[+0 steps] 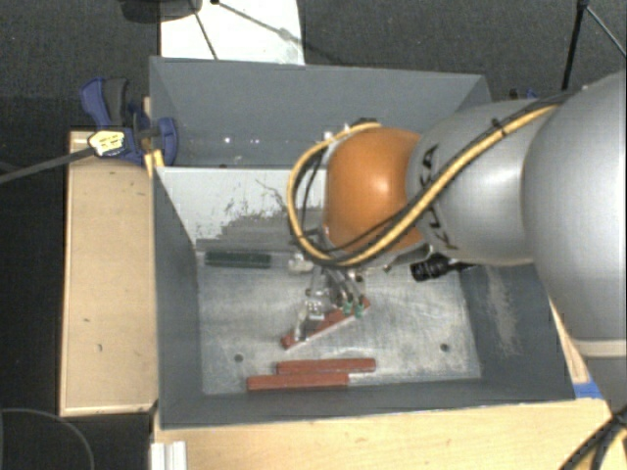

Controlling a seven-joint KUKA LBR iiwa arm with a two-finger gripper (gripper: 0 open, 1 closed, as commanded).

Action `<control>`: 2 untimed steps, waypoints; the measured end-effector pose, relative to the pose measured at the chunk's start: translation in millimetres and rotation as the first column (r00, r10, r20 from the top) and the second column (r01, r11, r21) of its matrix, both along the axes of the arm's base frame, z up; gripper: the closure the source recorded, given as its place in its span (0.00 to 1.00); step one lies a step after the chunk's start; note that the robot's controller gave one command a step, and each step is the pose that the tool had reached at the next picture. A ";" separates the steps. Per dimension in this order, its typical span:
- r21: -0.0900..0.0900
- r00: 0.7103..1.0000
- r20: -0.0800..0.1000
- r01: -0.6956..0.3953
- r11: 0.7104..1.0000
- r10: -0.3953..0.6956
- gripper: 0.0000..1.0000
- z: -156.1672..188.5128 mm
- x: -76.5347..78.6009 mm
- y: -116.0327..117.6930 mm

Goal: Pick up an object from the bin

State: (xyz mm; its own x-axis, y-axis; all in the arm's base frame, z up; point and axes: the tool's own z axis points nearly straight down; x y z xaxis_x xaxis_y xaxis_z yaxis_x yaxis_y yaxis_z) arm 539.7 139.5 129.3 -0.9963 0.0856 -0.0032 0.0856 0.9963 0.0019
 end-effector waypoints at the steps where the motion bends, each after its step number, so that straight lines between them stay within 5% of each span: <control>1: -0.002 0.999 -0.002 -0.032 0.999 0.032 0.00 -19.8 8.4 -18.3; 2: 0.000 0.973 0.015 -0.232 0.973 0.232 1.00 -53.8 -18.9 -32.9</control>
Offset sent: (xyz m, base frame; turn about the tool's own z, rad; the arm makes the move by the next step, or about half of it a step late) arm -0.0240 -0.0350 -0.0593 -0.2385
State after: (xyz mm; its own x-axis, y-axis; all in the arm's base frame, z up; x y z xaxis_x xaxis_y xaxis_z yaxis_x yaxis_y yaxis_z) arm 520.9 106.6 75.4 -0.9888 -0.1479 -0.0186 -0.1480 0.9890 0.0037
